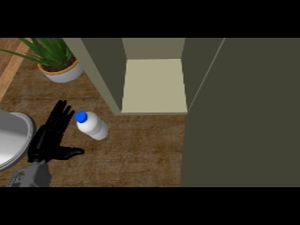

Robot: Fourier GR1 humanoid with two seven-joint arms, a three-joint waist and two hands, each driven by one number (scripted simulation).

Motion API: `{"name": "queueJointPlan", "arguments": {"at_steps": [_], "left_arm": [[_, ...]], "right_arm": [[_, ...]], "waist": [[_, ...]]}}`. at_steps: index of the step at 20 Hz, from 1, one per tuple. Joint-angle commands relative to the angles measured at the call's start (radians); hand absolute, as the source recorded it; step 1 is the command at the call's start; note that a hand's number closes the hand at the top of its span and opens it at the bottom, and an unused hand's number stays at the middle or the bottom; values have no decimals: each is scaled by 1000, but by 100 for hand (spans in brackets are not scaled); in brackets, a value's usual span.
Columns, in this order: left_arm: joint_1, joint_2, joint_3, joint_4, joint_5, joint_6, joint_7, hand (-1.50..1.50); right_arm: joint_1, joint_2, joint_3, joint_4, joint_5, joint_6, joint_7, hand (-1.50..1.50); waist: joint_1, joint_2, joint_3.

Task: Pick up the bottled water, place it into the cabinet and close the cabinet

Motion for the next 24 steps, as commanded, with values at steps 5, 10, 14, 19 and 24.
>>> {"name": "queueJointPlan", "arguments": {"at_steps": [5, 10, 14, 19, 24], "left_arm": [[-117, 7, 22, 305, -15, -65, -132, -150], [-211, 45, 29, 499, -61, -105, -266, -150], [-272, 57, 46, 585, -57, -108, -271, -150], [-330, 2, 46, 677, -79, -69, -344, -150], [-292, 32, 56, 714, -65, -212, -369, -150]], "right_arm": [[-15, -6, -22, 58, 1, 0, -30, -150], [26, -4, 35, 8, 42, 6, -40, -150], [-32, 13, 30, 29, 33, -28, -9, -150], [-104, -20, -63, 75, -60, 4, 1, -150], [-32, 3, 27, 84, 28, -1, -57, -150]], "waist": [[2, 1, 0], [-7, 2, -1], [-3, 2, -1], [-10, 6, -1], [-13, 6, -2]]}}
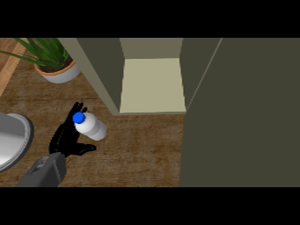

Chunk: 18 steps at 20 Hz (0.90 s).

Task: Pick up the bottled water, place it into the cabinet and close the cabinet

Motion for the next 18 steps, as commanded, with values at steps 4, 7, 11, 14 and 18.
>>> {"name": "queueJointPlan", "arguments": {"at_steps": [4, 7, 11, 14, 18], "left_arm": [[-17, -40, 10, 54, 12, -117, -26, -150], [-37, -39, 20, 61, 23, -126, -7, -150], [-55, -44, 21, 53, 28, -157, 1, -150], [-42, -87, -9, 30, 3, -139, -10, -150], [-57, -45, -13, 40, -6, -197, -3, 150]], "right_arm": [[2, 13, 19, -10, 4, -19, 11, -150], [2, 14, 50, 47, 36, -1, -25, -150], [-6, 13, 53, 54, 39, -8, -19, -150], [22, -6, 33, -17, 6, -12, 9, -150], [-15, 5, 35, -1, -3, -26, 30, -150]], "waist": [[-6, 3, -1], [-7, 3, -1], [-10, 3, -1], [-1, -2, 0], [-5, 2, -1]]}}
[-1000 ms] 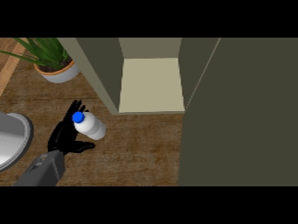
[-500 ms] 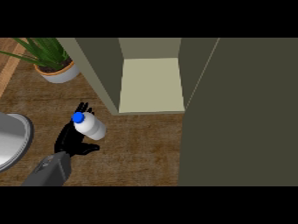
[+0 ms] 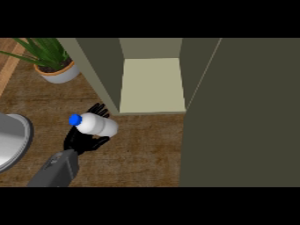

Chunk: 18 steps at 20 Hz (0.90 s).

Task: Pick up the bottled water, place it into the cabinet and close the cabinet

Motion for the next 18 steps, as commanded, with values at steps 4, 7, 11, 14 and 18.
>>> {"name": "queueJointPlan", "arguments": {"at_steps": [4, 7, 11, 14, 18], "left_arm": [[13, -35, -19, -6, -24, -46, -107, 150], [-25, -51, 0, -5, 7, -69, -42, 150], [-16, -49, -15, -12, -17, -37, -91, 150], [-8, 8, 6, -52, 12, -58, -72, 150], [134, 84, 44, -64, 45, -73, -153, 150]], "right_arm": [[-38, -21, -51, 31, -33, 11, -5, -150], [-45, -22, -44, 3, -45, 1, 30, -150], [4, -11, -8, 63, 1, 21, -65, -150], [13, -17, 0, 14, -11, 2, -7, -150], [6, 8, 22, -15, 38, -42, 1, -150]], "waist": [[0, 2, 0], [5, -1, 0], [-1, 0, 0], [11, -5, 1], [20, -5, 0]]}}
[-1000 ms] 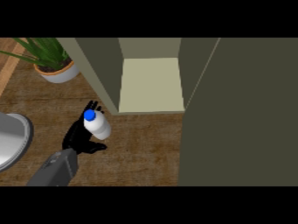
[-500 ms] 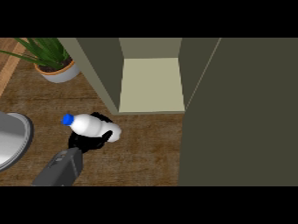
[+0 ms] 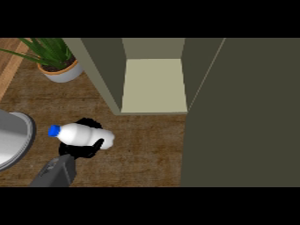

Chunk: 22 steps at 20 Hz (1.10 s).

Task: Pick up the bottled water, place it into the cabinet and close the cabinet

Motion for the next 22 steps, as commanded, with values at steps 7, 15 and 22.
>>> {"name": "queueJointPlan", "arguments": {"at_steps": [7, 15, 22], "left_arm": [[106, 61, 78, -74, 118, -138, -51, 150], [166, 23, 53, -280, 203, -132, 136, 150], [277, -79, -38, -660, 248, 38, 362, 150]], "right_arm": [[-19, 11, 5, 22, -1, -15, 1, -150], [17, -3, 35, 77, 47, 11, -71, -150], [27, -5, 52, -21, 11, -19, 12, -150]], "waist": [[7, -3, 1], [15, -7, 2], [18, -9, 3]]}}
